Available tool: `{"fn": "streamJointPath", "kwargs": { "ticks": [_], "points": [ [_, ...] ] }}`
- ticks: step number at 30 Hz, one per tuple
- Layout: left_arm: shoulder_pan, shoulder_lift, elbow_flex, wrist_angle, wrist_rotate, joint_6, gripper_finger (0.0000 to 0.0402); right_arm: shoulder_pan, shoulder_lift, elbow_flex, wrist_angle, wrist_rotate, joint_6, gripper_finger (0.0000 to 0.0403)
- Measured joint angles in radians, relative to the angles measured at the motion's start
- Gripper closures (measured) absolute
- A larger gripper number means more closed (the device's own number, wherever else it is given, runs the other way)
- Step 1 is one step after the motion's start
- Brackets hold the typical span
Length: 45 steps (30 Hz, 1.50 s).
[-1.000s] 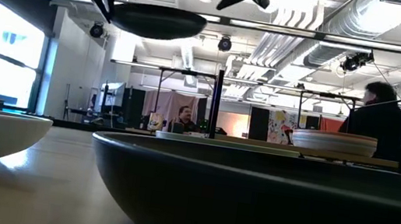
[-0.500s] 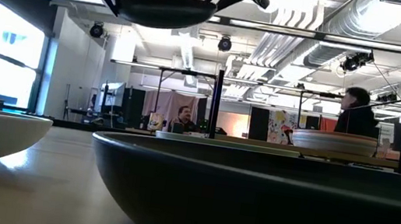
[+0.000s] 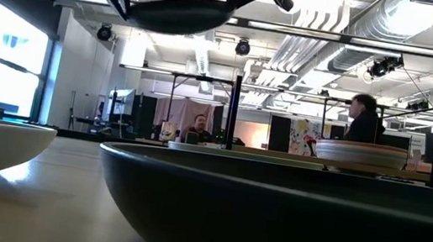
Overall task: Place and stack plates onto a shelf
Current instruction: Put the dark blue plate on the shelf
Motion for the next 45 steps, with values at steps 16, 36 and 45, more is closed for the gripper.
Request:
{"fn": "streamJointPath", "kwargs": {
  "ticks": [16,36,45],
  "points": [
    [0.016,0.0,0.0,-0.003,0.087,-0.1,0.0312,0.001,0.0,0.0,-0.011,0.004,0.061,0.0402],
    [0.016,0.001,0.0,-0.01,-0.052,-0.478,0.0232,-0.063,-0.002,0.02,-0.12,0.057,0.004,0.0403],
    [0.022,-0.005,0.0,-0.018,-0.054,-0.679,0.0232,-0.154,-0.006,0.212,-0.288,0.055,-0.154,0.0403]
  ]
}}
